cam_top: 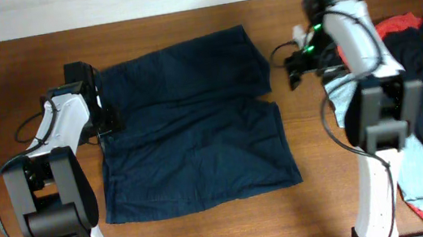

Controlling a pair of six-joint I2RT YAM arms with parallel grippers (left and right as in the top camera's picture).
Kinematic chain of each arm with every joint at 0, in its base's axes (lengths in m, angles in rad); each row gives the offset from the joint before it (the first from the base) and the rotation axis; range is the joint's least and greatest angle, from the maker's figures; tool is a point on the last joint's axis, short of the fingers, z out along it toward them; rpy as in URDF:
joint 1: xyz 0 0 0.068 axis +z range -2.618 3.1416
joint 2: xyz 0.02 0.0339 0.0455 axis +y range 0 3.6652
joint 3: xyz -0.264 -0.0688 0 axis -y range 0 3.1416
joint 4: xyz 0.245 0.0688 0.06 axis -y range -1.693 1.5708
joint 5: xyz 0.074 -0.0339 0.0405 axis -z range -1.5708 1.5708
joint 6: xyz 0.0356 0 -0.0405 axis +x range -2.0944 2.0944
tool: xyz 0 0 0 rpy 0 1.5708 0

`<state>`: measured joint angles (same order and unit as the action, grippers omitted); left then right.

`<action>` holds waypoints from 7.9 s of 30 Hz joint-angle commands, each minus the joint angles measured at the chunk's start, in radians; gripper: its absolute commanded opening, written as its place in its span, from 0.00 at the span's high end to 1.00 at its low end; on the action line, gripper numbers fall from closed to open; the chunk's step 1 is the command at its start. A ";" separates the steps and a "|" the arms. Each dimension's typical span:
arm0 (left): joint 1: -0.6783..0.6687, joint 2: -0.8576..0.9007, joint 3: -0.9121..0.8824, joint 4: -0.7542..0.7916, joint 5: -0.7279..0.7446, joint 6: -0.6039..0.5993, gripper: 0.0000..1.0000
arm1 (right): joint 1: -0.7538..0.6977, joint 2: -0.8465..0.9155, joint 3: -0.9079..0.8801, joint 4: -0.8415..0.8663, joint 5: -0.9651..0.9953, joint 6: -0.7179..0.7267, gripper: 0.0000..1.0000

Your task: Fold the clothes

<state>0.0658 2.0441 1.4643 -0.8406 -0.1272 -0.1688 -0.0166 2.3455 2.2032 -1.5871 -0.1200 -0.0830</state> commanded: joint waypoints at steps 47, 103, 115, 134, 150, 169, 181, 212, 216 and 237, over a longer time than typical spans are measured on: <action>0.002 0.001 -0.010 -0.002 0.037 0.002 0.30 | 0.103 -0.056 -0.477 0.468 0.026 0.013 0.16; 0.002 0.001 -0.010 -0.011 0.037 0.002 0.30 | 0.100 -0.198 -0.916 0.879 0.051 0.100 0.10; 0.002 0.001 -0.010 -0.017 0.037 0.002 0.30 | 0.101 -0.195 -1.011 0.991 0.098 0.103 0.11; 0.003 0.001 -0.010 -0.017 0.034 0.002 0.30 | 0.101 -0.280 -0.845 0.734 0.048 0.098 0.07; 0.002 0.001 -0.010 -0.013 0.034 0.002 0.30 | 0.129 -0.476 -1.130 1.086 0.032 0.084 0.04; 0.002 0.001 -0.010 -0.014 0.034 0.002 0.30 | 0.183 -0.619 -1.138 1.054 0.136 0.100 0.04; 0.002 0.001 -0.010 -0.026 0.034 0.002 0.30 | 0.195 -0.548 -1.163 1.113 0.159 0.104 0.03; 0.002 0.001 -0.010 -0.028 0.034 0.002 0.30 | 0.191 -0.443 -1.148 1.138 0.285 0.145 0.01; 0.003 0.001 -0.010 -0.028 0.034 0.002 0.30 | 0.192 -0.443 -1.141 1.126 0.285 0.145 0.01; 0.003 0.002 -0.010 -0.027 0.024 0.002 0.37 | 0.185 -0.441 -1.156 1.126 0.289 0.145 0.01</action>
<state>0.0658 2.0441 1.4635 -0.8677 -0.1013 -0.1688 0.1719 1.8626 1.0706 -0.4477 0.0975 0.0574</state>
